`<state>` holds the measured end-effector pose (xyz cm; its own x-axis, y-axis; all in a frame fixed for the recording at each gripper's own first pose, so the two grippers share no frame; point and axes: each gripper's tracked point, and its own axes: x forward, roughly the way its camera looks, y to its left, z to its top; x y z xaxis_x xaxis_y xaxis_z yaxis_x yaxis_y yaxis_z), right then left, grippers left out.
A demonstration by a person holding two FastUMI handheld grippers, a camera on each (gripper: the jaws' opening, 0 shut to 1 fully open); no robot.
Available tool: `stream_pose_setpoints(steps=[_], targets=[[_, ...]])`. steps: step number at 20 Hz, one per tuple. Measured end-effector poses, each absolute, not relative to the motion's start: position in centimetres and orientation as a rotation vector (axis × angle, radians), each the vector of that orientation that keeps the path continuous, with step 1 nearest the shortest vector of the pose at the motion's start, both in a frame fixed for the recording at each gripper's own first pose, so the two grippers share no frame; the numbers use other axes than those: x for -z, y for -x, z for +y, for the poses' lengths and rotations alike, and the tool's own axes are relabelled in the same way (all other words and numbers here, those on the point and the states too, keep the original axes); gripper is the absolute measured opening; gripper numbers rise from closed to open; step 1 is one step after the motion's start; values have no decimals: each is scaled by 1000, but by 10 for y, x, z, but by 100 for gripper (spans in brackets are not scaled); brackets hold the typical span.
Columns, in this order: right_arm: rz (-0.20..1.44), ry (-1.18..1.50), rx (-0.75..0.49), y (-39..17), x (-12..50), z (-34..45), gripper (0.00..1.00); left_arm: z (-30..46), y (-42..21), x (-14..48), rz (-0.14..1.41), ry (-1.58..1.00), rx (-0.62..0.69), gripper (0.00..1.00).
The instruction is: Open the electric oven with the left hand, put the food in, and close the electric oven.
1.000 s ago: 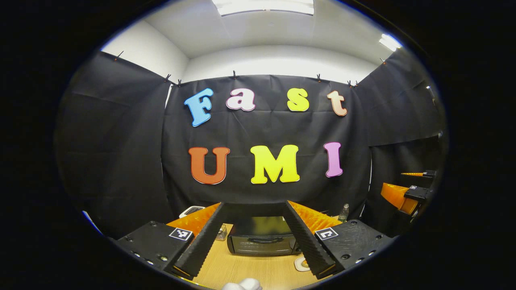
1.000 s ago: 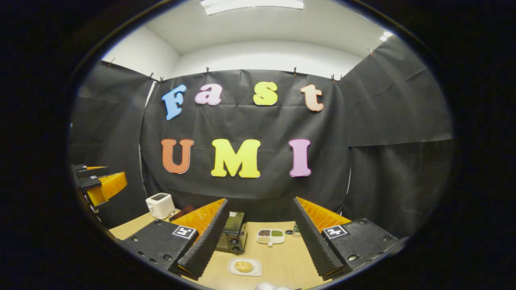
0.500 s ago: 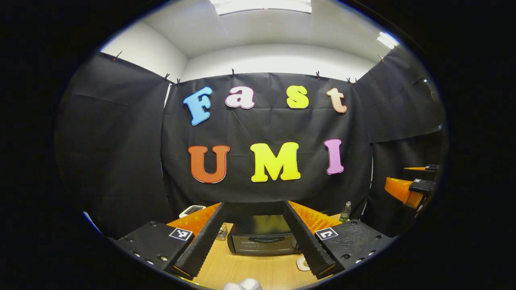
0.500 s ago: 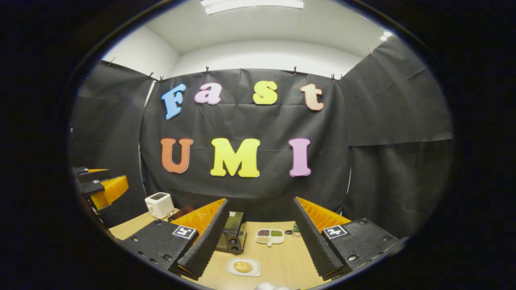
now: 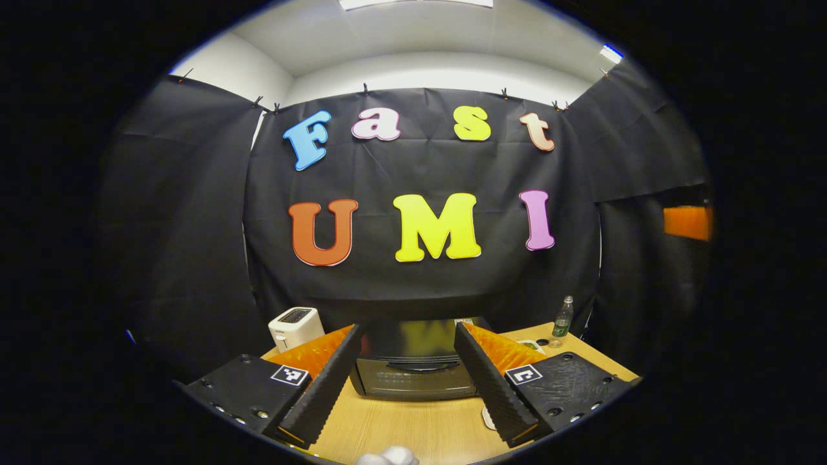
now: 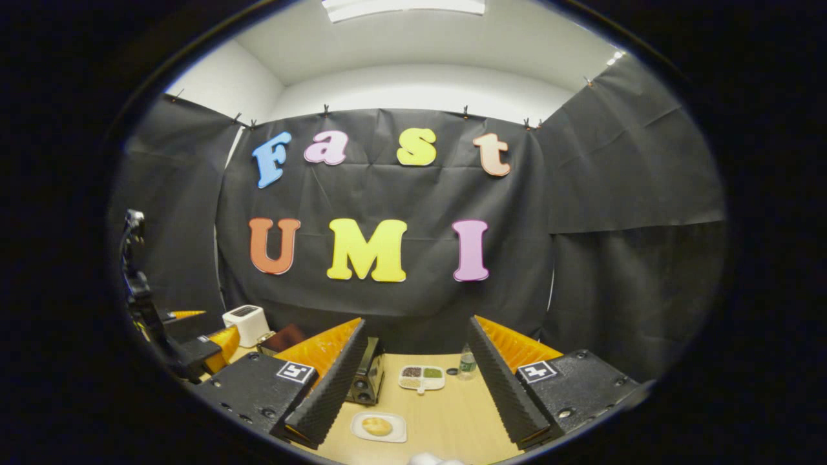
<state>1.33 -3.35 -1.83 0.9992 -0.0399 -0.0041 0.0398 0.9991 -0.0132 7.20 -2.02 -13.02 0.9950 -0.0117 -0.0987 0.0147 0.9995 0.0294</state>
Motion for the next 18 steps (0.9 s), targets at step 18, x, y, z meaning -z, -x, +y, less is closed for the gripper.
stream_pose_setpoints(steps=[18], targets=[[107, 59, 138, -34, 63, -55, 97, -42, -202, 273, 295, -25, 43, 96]])
